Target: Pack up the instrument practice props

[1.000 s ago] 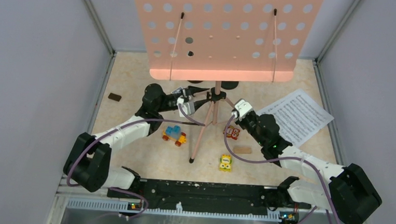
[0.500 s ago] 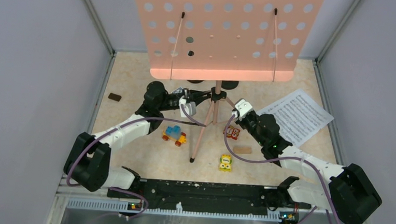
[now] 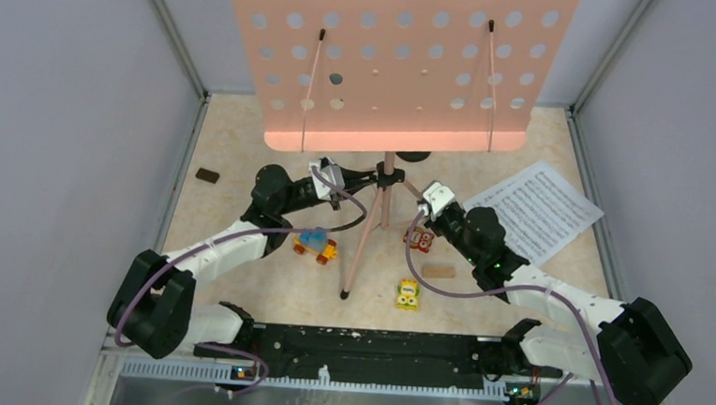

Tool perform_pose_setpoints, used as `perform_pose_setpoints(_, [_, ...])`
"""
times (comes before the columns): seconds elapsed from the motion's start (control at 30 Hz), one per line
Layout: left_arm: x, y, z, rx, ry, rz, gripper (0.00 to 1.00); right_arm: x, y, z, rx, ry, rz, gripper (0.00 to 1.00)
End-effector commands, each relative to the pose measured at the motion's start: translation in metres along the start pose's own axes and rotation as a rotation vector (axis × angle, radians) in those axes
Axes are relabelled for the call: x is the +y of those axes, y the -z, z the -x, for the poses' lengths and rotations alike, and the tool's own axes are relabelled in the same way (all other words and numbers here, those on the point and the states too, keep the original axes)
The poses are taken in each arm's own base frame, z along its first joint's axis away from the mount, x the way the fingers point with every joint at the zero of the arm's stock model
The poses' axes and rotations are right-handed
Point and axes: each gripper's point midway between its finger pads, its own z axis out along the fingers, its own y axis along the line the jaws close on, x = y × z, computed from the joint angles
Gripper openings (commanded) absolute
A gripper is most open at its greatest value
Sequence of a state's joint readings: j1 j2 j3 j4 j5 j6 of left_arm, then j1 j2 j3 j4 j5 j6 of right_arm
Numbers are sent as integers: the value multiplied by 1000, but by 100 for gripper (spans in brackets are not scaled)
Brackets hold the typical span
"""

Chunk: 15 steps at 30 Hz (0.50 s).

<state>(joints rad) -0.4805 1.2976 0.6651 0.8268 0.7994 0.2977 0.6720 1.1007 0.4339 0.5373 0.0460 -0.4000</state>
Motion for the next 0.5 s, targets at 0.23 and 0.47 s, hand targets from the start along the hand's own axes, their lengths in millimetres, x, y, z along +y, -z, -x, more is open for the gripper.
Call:
perform_pose_setpoints(0.23, [6, 13, -3, 30, 563, 244, 0, -14, 19, 97, -265, -157, 31, 53])
perform_pose_setpoints(0.47, [9, 20, -31, 101, 794, 381, 0, -16, 43, 180, -495, -285, 139, 54])
